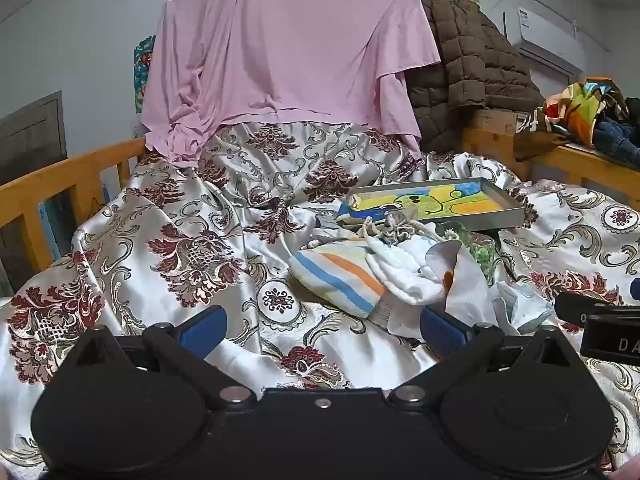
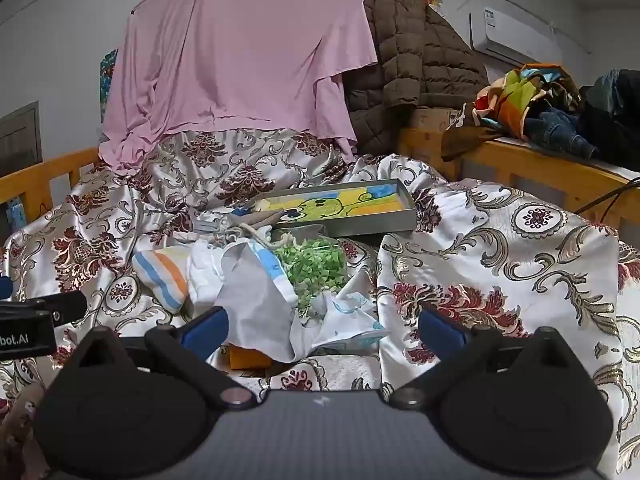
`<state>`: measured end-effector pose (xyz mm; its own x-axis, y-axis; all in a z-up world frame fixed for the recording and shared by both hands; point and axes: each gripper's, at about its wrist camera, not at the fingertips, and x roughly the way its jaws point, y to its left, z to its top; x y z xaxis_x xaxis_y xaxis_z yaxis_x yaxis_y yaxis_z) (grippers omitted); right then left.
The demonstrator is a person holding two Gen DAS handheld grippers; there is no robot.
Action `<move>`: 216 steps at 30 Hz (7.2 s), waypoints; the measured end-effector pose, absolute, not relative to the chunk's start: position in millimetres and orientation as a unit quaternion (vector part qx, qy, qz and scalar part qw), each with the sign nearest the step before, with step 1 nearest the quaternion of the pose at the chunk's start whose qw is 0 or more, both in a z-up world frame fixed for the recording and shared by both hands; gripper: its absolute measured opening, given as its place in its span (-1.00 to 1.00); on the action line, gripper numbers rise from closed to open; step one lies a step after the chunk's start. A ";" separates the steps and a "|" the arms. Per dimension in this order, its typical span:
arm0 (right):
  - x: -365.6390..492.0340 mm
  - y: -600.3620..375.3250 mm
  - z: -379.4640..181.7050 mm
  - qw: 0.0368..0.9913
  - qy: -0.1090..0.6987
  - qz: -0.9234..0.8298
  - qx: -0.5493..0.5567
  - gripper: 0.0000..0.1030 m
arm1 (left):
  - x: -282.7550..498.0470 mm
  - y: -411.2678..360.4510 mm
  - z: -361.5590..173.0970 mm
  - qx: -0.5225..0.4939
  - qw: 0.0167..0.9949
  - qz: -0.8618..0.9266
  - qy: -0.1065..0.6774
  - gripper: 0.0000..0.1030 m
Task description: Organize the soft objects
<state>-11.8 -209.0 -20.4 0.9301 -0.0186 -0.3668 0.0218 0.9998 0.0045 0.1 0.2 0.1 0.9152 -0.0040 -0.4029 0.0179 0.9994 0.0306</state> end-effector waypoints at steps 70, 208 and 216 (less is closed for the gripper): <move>-15.2 -208.0 -17.7 0.984 0.175 -0.006 0.006 1.00 | 1.0 0.7 0.2 0.022 0.979 -0.002 0.201 0.98; 145.5 -265.7 -84.0 0.941 0.322 0.104 -0.014 0.51 | 202.3 -67.8 66.2 -0.001 0.889 -0.341 0.307 -1.00; 141.5 -265.4 -84.7 0.943 0.318 0.096 -0.015 0.48 | 201.7 -72.3 89.4 -0.024 0.903 -0.325 0.281 -1.00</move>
